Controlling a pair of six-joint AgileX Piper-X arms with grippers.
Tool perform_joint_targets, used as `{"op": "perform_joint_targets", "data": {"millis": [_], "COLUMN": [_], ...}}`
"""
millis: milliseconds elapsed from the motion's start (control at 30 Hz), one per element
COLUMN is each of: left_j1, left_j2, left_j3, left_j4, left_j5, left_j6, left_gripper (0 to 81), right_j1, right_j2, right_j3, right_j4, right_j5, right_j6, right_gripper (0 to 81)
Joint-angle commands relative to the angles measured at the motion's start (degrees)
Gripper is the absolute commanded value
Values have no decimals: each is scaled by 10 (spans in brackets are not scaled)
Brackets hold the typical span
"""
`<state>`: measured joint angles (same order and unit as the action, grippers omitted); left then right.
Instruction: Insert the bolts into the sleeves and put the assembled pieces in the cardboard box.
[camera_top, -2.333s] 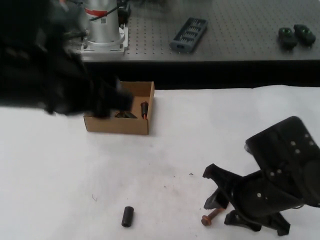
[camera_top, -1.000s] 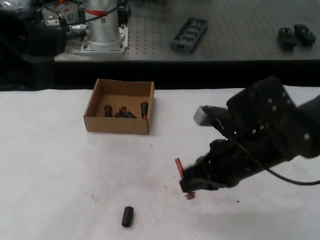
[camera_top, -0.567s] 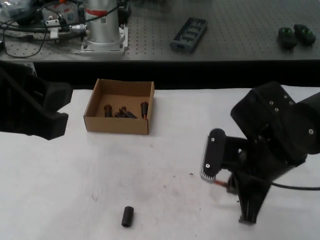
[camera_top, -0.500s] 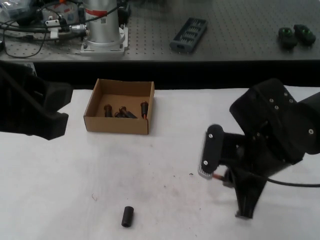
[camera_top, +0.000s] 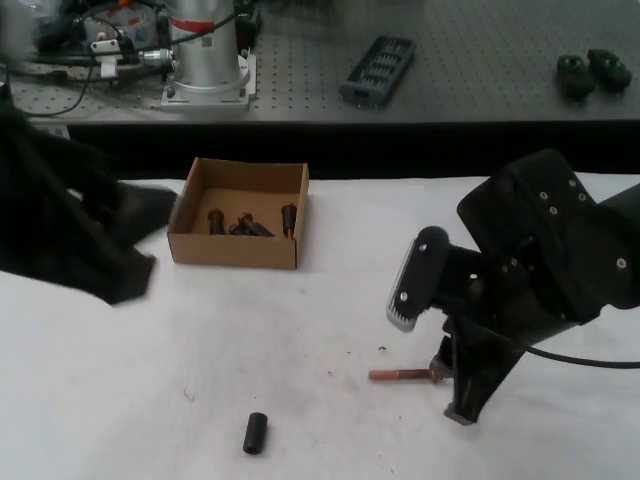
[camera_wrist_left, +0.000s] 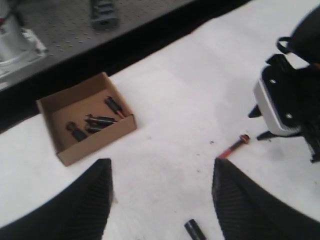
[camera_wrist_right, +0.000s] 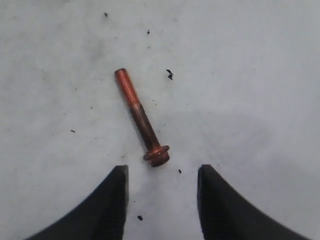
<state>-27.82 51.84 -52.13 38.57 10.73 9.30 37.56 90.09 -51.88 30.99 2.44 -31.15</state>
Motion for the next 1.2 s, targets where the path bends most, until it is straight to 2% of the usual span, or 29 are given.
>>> {"op": "perform_joint_targets", "data": {"millis": [0,133,333,467,667,867,1033,1167], "left_j1": [-2,-10,-36,-53,-62,-77,-114,-138], "left_j2": [25,82,171,245,345,421,489,542], "left_j3": [-4,-12,-66,-100,-141,-183,-250,-303], "left_j4": [-8,-46,-52,-52,-52,-41,9,46], "left_j5": [32,37,37,37,37,37,17,-9], "left_j6": [18,30,96,113,170,178,211,251], "left_gripper": [428,428,428,428,428,428,428,428], "right_j1": [-1,-1,-22,-48,-91,-126,-158,-168], "right_j2": [-14,-47,-103,-127,-203,-281,-290,-290], "right_j3": [-3,-3,-1,-1,-1,-1,-1,-1], "right_j4": [5,2,-30,-38,-41,-29,5,12], "right_j5": [-9,-24,-47,-47,-116,-119,-204,-217], "right_j6": [52,136,247,292,380,432,443,440], "right_gripper": [339,329,223,223,223,223,223,223]}}
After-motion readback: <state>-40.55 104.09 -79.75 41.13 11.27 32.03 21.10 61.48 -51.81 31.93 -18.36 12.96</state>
